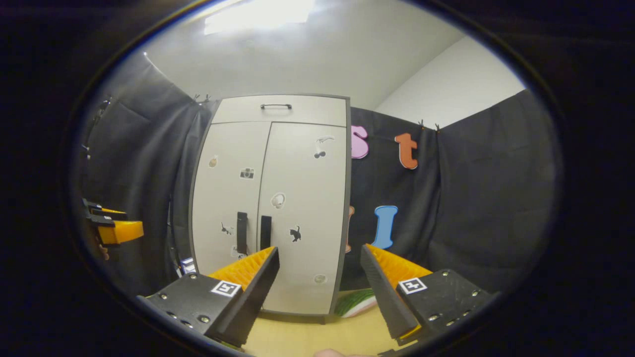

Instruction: Grasp the bottle in the cabinet with the left hand and place it on the coaster, then close the right door with the right hand and the left door with the left hand.

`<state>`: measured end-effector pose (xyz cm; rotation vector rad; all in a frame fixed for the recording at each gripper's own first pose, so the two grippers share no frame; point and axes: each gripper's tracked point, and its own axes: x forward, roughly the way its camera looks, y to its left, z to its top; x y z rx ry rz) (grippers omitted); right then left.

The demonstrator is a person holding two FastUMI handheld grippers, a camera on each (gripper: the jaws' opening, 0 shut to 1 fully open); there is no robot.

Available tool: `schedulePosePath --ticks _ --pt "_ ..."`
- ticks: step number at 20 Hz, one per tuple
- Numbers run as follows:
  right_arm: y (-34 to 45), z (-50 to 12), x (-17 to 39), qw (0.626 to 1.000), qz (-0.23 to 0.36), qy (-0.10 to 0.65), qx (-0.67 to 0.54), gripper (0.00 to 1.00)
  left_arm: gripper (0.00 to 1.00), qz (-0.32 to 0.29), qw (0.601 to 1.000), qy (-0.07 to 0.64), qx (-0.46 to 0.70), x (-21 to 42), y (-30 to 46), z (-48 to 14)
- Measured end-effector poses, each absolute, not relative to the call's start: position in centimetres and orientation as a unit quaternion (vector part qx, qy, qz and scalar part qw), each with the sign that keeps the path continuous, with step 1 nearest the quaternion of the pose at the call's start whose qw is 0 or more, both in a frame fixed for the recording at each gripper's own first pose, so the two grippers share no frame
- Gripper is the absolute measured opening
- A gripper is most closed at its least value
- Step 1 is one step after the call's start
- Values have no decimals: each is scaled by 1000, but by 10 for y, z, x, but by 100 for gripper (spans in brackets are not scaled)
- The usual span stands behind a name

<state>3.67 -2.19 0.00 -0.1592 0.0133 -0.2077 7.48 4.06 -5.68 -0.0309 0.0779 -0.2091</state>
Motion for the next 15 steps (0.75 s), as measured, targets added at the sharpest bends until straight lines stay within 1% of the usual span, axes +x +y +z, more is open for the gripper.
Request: schedulePosePath --ticks 3,4,5,6,7,8,9,10,11,12,15 --pt "-20 -2 35 991 -108 -6 -77 100 95 -115 993 31 -19 79 37 -55" --pt "-23 -2 34 991 -115 -5 -74 97 93 -120 992 29 -16 81 34 -54" --pt "-26 -2 32 990 -120 -3 -72 100 95 -126 992 25 -14 82 30 -51" --pt "-29 -1 30 989 -126 -2 -75 97 95 -130 991 21 -13 84 26 -51" --pt "-34 0 28 988 -131 -2 -81 97 95 -134 991 21 -14 85 21 -51" --pt "-39 2 26 987 -136 -2 -89 100 94 -139 990 24 -17 87 15 -53" --pt "-45 2 24 985 -142 -2 -95 100 96 -144 989 33 -20 87 7 -58" --pt "-51 3 23 984 -148 -2 -97 97 95 -152 987 40 -23 88 -1 -61" --pt "-56 3 20 984 -151 -1 -96 100 95 -155 987 47 -25 88 -8 -63" --pt "-60 3 19 984 -152 -1 -93 100 94 -156 986 49 -26 89 -14 -64" --pt "-79 1 19 985 -152 -3 -87 100 95 -160 986 41 -24 91 -36 -60"
